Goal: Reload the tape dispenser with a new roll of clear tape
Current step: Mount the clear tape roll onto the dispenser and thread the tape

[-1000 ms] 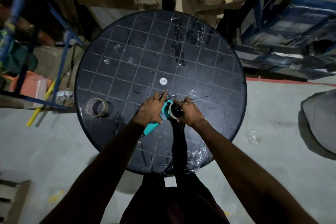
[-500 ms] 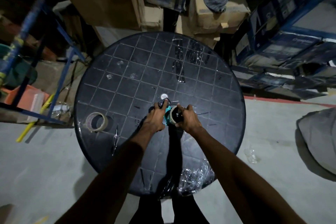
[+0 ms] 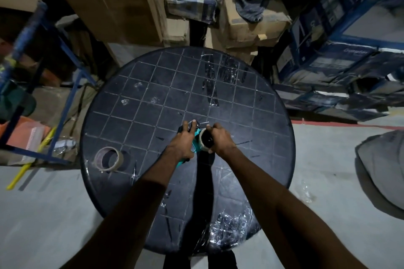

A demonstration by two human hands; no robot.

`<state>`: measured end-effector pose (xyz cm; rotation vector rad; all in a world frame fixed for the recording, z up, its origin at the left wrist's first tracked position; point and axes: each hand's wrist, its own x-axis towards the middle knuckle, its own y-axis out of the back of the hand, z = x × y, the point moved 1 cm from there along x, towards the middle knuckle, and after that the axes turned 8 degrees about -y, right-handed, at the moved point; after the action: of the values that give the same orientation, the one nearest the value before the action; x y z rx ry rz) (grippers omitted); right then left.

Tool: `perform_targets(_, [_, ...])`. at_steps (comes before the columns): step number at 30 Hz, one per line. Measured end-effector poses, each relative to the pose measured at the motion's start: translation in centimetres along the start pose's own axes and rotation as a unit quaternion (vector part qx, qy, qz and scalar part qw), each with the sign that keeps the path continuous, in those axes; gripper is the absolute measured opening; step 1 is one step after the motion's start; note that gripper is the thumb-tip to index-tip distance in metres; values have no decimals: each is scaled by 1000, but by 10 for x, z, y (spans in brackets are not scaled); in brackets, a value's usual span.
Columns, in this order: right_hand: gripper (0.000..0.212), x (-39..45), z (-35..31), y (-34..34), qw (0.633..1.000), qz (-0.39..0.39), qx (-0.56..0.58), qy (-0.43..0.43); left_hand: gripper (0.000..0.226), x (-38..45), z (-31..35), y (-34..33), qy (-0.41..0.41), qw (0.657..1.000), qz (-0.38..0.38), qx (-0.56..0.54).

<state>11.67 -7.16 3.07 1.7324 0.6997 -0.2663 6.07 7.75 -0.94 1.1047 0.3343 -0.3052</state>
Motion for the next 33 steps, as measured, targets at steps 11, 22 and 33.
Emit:
perform_targets(11, [97,9,5,-3,1000,0,-9,25,155,6,-11,-7,-7,1000,-5,-24])
perform_targets(22, [99,7,6,-11,999,28,-16,28,150,0,-7,-3,7,1000,2,-24])
perform_targets(33, [87,8,3,6,994,25,-105,32,143,-3,-5,-3,18,1000,1,-24])
